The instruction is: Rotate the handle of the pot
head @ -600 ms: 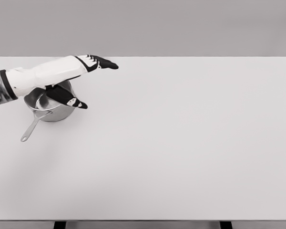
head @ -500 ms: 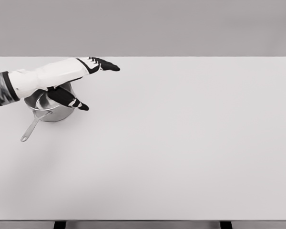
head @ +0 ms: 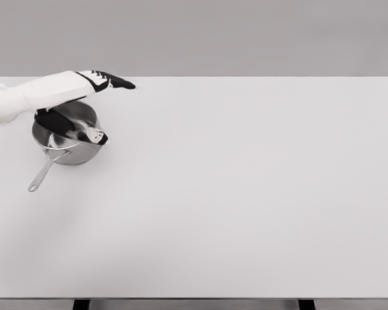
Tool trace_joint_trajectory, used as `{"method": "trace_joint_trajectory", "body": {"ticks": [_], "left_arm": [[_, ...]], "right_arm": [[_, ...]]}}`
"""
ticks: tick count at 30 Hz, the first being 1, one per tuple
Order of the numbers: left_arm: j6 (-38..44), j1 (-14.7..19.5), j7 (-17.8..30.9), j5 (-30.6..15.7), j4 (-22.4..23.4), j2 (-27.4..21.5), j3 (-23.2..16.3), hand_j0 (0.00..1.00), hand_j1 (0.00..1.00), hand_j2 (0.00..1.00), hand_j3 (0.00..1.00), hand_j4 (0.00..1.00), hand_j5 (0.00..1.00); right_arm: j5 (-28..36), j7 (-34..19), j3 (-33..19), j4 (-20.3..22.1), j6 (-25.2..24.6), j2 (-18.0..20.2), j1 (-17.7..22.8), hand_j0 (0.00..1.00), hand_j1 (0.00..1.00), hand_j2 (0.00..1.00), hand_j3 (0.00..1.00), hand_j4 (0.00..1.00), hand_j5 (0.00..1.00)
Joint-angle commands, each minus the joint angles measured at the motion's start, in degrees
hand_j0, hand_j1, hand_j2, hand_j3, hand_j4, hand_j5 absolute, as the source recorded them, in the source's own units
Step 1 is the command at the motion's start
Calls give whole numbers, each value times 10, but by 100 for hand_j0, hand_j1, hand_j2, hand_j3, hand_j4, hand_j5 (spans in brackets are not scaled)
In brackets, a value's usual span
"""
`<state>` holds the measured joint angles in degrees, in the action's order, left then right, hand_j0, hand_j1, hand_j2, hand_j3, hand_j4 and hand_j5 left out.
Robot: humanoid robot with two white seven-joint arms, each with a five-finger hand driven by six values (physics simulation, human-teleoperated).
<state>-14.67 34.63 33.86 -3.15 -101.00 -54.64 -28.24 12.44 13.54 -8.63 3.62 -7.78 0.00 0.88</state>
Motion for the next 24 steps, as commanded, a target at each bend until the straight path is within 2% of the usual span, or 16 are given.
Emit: {"method": "trace_joint_trajectory", "body": {"ticks": [1, 2, 3, 4, 6, 7, 9, 11, 14, 17, 24], "left_arm": [[18, 0, 11, -5, 0, -70, -1, 100, 100, 100, 100, 100, 100], [-29, 2, 5, -16, -1, -96, -9, 100, 100, 100, 100, 100, 100], [-53, 2, -26, -32, -1, -98, -20, 100, 100, 100, 100, 100, 100], [-52, 2, -63, -34, -1, -99, -23, 100, 100, 100, 100, 100, 100], [-53, 2, -142, -40, 0, -107, -60, 100, 100, 100, 100, 100, 100], [-54, 2, -150, -50, 0, -109, -67, 100, 100, 100, 100, 100, 100], [-48, 4, -143, -90, 0, -111, -78, 100, 100, 100, 100, 100, 100], [10, 5, -137, -113, 0, -111, -96, 100, 100, 100, 100, 100, 100], [29, 4, -114, -141, -1, -109, -118, 100, 100, 100, 100, 100, 100], [30, 1, -46, -208, -1, -109, -125, 100, 100, 100, 100, 100, 100], [32, -13, -46, -208, -1, -114, -128, 100, 100, 100, 100, 100, 100]], "right_arm": [[0, 0, 0, 0, 0, 0, 0, 100, 100, 100, 100, 100, 100], [0, 0, 0, 0, 0, 0, 0, 100, 100, 100, 100, 100, 100], [0, 0, 0, 0, 0, 0, 0, 100, 100, 100, 100, 100, 100], [0, 0, 0, 0, 0, 0, 0, 100, 100, 100, 100, 100, 100], [0, 0, 0, 0, 0, 0, 0, 100, 100, 100, 100, 100, 100], [0, 0, 0, 0, 0, 0, 0, 100, 100, 100, 100, 100, 100], [0, 0, 0, 0, 0, 0, 0, 100, 100, 100, 100, 100, 100], [0, 0, 0, 0, 0, 0, 0, 100, 100, 100, 100, 100, 100], [0, 0, 0, 0, 0, 0, 0, 100, 100, 100, 100, 100, 100], [0, 0, 0, 0, 0, 0, 0, 100, 100, 100, 100, 100, 100], [0, 0, 0, 0, 0, 0, 0, 100, 100, 100, 100, 100, 100]]}}
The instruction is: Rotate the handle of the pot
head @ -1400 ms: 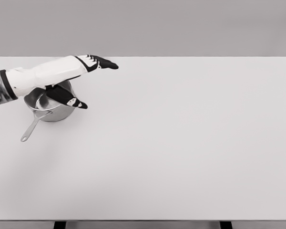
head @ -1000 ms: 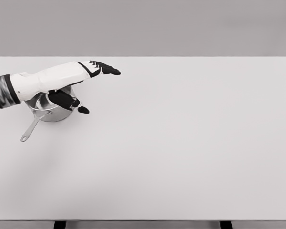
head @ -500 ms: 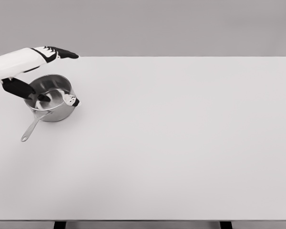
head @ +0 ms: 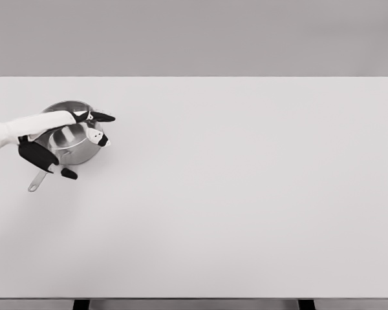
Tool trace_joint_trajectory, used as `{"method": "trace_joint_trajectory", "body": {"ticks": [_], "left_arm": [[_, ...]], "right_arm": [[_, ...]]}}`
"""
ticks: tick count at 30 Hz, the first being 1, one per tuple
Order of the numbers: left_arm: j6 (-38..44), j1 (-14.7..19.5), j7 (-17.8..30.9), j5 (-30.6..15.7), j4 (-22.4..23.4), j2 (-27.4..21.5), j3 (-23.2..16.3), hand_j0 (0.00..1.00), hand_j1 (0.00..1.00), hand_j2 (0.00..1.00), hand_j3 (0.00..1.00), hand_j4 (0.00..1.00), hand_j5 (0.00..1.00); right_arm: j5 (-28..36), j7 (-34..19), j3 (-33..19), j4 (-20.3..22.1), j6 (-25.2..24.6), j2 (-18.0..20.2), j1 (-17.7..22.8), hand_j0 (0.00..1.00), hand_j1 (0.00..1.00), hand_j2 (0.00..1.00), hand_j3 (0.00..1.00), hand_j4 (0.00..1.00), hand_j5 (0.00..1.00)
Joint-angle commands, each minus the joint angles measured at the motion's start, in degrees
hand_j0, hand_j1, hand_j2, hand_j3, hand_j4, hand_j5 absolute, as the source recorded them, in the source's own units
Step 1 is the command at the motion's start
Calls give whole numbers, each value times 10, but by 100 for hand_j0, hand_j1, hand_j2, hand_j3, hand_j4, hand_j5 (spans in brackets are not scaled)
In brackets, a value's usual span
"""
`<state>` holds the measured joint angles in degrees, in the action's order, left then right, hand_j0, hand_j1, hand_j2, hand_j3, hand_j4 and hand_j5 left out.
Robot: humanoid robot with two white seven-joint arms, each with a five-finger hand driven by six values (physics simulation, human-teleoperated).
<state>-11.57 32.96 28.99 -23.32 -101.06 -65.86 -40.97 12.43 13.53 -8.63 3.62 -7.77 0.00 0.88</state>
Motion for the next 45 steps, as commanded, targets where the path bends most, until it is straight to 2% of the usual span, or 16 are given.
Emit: {"method": "trace_joint_trajectory", "body": {"ticks": [1, 13, 23, 31, 45], "left_arm": [[1, 0, 3, -5, 0, -6, -1, 100, 100, 100, 100, 100, 100], [-14, -22, 3, 1, 0, -37, -1, 100, 100, 100, 100, 100, 100], [-21, -38, -1, 49, 0, -46, 0, 100, 100, 100, 100, 100, 100], [-19, -47, -24, 100, 1, -46, 2, 100, 100, 100, 100, 100, 100], [-14, -56, -54, 151, 13, -45, 3, 100, 100, 100, 100, 100, 100]], "right_arm": [[0, 0, 0, 0, 0, 0, 0, 100, 100, 100, 100, 100, 100], [0, 0, 0, 0, 0, 0, 0, 100, 100, 100, 100, 100, 100], [0, 0, 0, 0, 0, 0, 0, 100, 100, 100, 100, 100, 100], [0, 0, 0, 0, 0, 0, 0, 100, 100, 100, 100, 100, 100], [0, 0, 0, 0, 0, 0, 0, 100, 100, 100, 100, 100, 100]]}}
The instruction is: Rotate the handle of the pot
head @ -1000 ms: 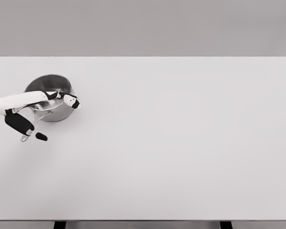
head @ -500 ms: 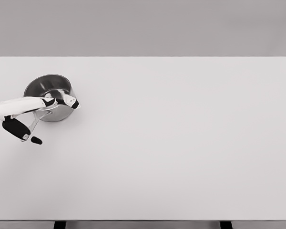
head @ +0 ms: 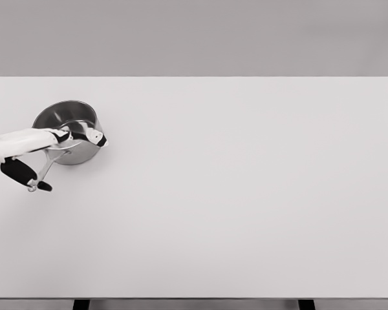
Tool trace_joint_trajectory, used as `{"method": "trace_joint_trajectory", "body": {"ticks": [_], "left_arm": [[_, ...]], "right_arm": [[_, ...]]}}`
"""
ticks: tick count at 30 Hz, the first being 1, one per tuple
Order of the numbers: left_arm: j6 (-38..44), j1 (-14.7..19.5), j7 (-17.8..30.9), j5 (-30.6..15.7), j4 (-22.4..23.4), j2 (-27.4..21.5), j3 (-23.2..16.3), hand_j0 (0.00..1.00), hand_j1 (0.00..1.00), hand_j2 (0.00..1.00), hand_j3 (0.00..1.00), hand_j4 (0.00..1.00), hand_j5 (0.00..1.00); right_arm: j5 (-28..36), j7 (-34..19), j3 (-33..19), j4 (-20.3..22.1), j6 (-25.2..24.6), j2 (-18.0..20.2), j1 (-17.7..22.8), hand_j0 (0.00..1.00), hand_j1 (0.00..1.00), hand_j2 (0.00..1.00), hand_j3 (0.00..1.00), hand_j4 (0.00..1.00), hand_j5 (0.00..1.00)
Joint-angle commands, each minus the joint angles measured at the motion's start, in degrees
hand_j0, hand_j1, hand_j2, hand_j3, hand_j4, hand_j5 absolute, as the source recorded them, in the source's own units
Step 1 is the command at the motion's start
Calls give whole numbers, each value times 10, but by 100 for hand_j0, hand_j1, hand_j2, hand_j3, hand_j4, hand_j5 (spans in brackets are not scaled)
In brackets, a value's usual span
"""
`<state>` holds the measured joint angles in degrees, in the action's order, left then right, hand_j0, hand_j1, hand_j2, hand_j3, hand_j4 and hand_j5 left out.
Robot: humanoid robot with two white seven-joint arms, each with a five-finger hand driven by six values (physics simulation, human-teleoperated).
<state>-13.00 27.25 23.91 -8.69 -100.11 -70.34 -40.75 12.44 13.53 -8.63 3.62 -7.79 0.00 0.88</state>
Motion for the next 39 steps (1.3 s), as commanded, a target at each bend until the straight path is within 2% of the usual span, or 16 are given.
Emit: {"method": "trace_joint_trajectory", "body": {"ticks": [1, 11, 21, 23, 31, 39], "left_arm": [[1, 0, -4, 4, 4, -1, 1, 100, 100, 100, 100, 100, 100], [2, -9, -18, 32, 15, -1, 2, 100, 100, 100, 100, 100, 100], [3, -9, -27, 34, 24, -2, 3, 100, 100, 100, 100, 100, 100], [5, -9, -36, 55, 27, -5, 2, 100, 100, 100, 100, 100, 100], [15, -18, -67, 82, 37, -7, 4, 100, 100, 100, 100, 100, 100], [15, -17, -68, 83, 52, -8, 6, 100, 100, 100, 100, 100, 100]], "right_arm": [[-1, 0, 0, 0, 0, 0, 0, 100, 100, 100, 100, 100, 100], [-1, 0, 0, 0, 0, 0, 0, 100, 100, 100, 100, 100, 100], [-1, 0, 0, 0, 0, 0, 0, 100, 100, 100, 100, 100, 100], [0, 0, 0, 0, 0, 0, 0, 100, 100, 100, 100, 100, 100], [-1, 0, 0, 0, 1, 0, 0, 100, 100, 100, 100, 100, 100], [-1, 0, 0, 0, 0, 0, 0, 100, 100, 100, 100, 100, 100]]}}
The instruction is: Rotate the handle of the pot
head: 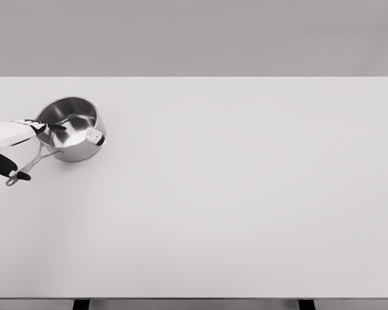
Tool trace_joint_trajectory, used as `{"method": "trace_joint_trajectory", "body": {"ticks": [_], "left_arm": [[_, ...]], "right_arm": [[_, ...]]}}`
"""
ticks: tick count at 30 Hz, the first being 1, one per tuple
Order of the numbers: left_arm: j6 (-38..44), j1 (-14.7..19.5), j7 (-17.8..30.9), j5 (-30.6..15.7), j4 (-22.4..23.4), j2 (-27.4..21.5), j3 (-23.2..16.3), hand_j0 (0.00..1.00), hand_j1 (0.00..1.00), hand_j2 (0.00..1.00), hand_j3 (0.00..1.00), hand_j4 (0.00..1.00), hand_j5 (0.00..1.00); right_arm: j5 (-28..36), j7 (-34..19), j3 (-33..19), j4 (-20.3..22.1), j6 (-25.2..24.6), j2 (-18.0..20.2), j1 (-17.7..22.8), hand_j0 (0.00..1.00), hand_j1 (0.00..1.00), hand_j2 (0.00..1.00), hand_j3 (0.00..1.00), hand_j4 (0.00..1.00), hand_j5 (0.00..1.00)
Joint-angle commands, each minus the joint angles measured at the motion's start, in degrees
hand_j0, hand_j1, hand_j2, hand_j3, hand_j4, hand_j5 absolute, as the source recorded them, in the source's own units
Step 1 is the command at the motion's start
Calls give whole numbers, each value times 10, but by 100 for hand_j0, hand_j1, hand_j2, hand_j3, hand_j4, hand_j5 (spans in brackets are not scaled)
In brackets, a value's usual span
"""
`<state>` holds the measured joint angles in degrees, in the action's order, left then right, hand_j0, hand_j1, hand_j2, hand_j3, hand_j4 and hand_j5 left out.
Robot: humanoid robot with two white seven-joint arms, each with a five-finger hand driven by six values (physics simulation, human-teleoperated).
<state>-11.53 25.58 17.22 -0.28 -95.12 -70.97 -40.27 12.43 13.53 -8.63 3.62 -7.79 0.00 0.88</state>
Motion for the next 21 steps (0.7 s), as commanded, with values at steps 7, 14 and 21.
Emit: {"method": "trace_joint_trajectory", "body": {"ticks": [7, 14, 21], "left_arm": [[1, 0, -1, 0, 16, -1, 6, 100, 100, 100, 100, 100, 100], [32, 0, -25, 40, 16, 0, 6, 100, 100, 100, 100, 100, 100], [41, 0, -25, 58, 16, 1, 6, 100, 100, 100, 100, 100, 100]], "right_arm": [[0, 0, 0, 0, 0, 0, 0, 100, 100, 100, 100, 100, 100], [0, 0, 0, 0, 0, 0, 0, 100, 100, 100, 100, 100, 100], [0, 0, 0, 0, 0, 0, 0, 100, 100, 100, 100, 100, 100]]}}
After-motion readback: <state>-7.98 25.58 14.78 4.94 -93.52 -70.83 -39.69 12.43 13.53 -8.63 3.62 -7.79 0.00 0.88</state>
